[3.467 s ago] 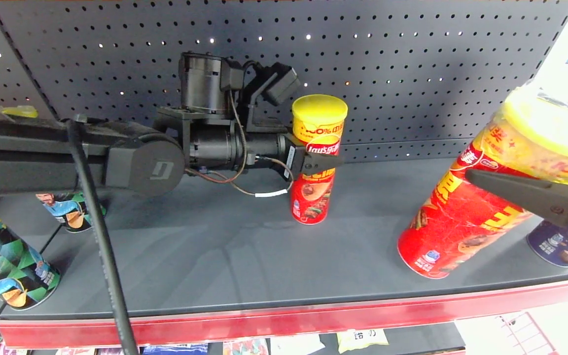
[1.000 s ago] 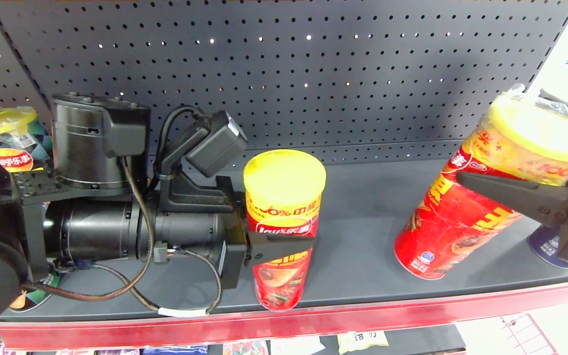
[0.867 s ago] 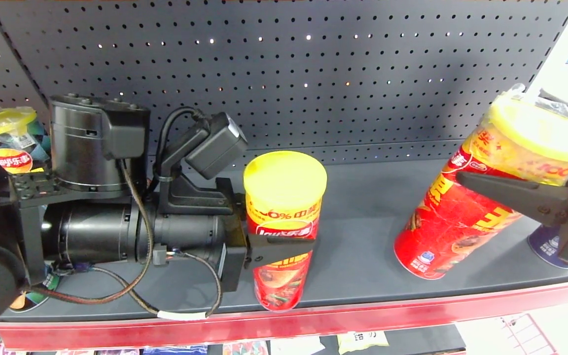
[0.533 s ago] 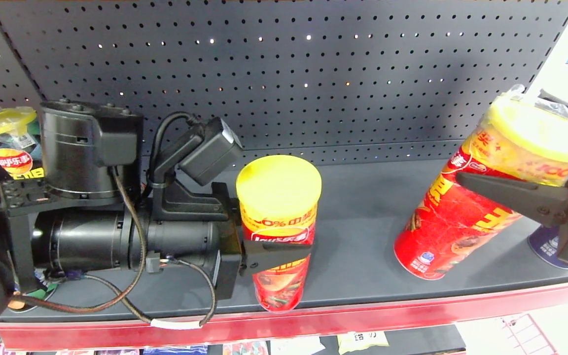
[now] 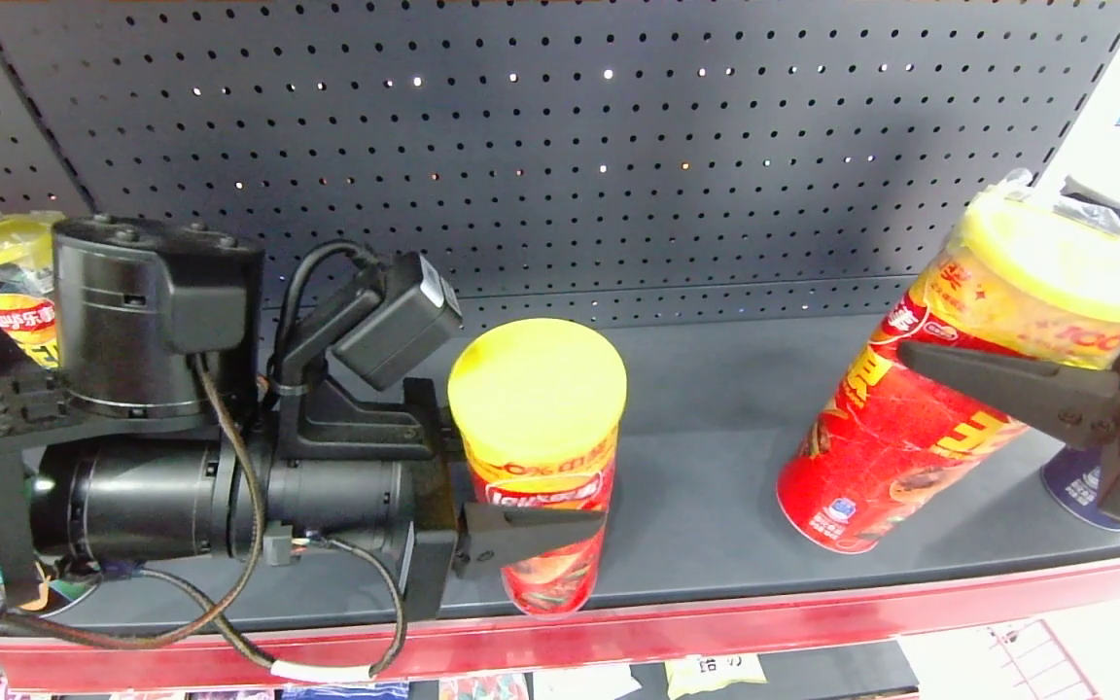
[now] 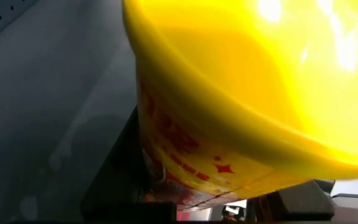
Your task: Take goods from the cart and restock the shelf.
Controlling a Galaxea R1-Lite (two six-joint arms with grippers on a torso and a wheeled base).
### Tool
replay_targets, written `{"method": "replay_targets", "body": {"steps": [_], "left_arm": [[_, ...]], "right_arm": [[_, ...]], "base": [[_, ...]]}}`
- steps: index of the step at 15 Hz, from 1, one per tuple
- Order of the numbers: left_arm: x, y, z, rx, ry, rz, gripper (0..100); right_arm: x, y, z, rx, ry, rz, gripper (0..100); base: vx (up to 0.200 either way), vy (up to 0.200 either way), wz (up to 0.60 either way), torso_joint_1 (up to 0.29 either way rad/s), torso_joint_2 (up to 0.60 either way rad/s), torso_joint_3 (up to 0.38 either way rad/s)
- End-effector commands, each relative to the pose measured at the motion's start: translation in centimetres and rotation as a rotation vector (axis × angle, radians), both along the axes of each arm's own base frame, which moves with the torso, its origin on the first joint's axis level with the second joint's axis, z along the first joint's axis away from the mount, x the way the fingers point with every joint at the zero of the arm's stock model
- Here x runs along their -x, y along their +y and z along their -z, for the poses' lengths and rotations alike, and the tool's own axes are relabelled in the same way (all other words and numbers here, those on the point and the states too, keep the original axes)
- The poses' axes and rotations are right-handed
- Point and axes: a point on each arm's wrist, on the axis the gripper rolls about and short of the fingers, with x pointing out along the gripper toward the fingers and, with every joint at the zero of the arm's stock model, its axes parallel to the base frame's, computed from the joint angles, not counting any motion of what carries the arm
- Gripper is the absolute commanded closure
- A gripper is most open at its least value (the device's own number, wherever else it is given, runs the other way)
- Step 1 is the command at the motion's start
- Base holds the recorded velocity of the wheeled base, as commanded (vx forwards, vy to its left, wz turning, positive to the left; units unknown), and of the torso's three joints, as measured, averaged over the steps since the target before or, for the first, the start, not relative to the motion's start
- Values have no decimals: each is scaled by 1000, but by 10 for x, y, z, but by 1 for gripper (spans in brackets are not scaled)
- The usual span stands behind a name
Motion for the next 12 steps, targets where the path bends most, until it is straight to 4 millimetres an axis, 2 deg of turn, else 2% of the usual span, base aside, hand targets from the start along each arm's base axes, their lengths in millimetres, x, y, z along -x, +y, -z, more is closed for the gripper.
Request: {"method": "replay_targets", "body": {"steps": [1, 5, 8, 12], "left_arm": [[-1, 0, -2, 7, -9, -2, 0], [1, 1, -4, 12, -18, -6, 0], [8, 9, -4, 12, -23, -21, 0], [32, 46, 8, -7, -15, -108, 0]], "right_arm": [[0, 0, -1, -1, -2, -1, 100], [-9, 7, -6, -2, -3, -10, 100], [-35, 23, -13, 5, 9, -21, 100], [-67, 70, -10, 28, 54, -117, 100]], "base": [[0, 0, 0, 0, 0, 0], [0, 0, 0, 0, 0, 0], [0, 0, 0, 0, 0, 0], [0, 0, 0, 0, 0, 0]]}}
